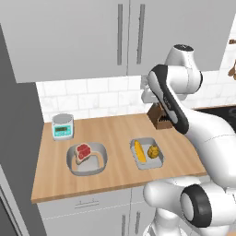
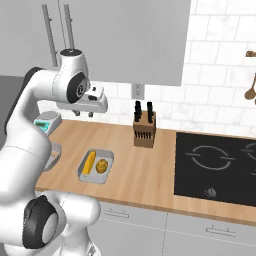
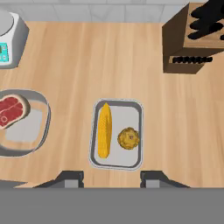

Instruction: Take the meat container that has the steak and place it on the second highest rack of the freezer. Then take the vegetable container that has the squash and corn and place it on the highest rack of the freezer.

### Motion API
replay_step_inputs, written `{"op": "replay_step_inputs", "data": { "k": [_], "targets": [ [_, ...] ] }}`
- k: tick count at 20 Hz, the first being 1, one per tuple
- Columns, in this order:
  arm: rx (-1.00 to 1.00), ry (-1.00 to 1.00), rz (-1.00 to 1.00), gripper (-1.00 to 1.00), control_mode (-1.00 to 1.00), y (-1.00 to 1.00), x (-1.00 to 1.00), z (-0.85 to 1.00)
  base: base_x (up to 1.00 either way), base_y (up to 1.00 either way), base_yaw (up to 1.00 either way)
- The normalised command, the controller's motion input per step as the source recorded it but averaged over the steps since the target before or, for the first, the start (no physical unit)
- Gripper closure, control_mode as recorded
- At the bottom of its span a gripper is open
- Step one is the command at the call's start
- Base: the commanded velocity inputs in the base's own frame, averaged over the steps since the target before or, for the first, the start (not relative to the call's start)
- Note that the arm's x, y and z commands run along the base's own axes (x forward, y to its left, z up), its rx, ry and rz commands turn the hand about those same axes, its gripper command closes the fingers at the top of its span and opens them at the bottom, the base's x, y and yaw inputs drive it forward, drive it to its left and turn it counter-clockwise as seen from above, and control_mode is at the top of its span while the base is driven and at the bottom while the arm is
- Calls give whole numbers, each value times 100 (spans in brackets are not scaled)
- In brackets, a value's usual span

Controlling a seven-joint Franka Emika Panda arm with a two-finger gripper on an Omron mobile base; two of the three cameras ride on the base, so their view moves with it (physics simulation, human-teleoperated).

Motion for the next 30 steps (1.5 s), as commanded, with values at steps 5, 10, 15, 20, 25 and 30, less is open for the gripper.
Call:
{"op": "replay_step_inputs", "data": {
  "k": [5, 10, 15, 20, 25, 30],
  "targets": [
    [-2, 0, 4, -100, -100, 15, -29, -5, 0, 0, 0],
    [-9, 2, 54, -100, -100, 90, -21, -39, 0, 0, 0],
    [-8, 17, 65, -100, -100, 98, 0, -45, 0, 0, 0],
    [-14, 20, 52, -100, -100, 94, -6, -28, 0, 0, 0],
    [-11, 12, 36, -100, -100, 60, -4, -41, 0, 0, 0],
    [-2, -7, 15, -100, -100, 25, -3, -68, 0, 0, 0]
  ]
}}
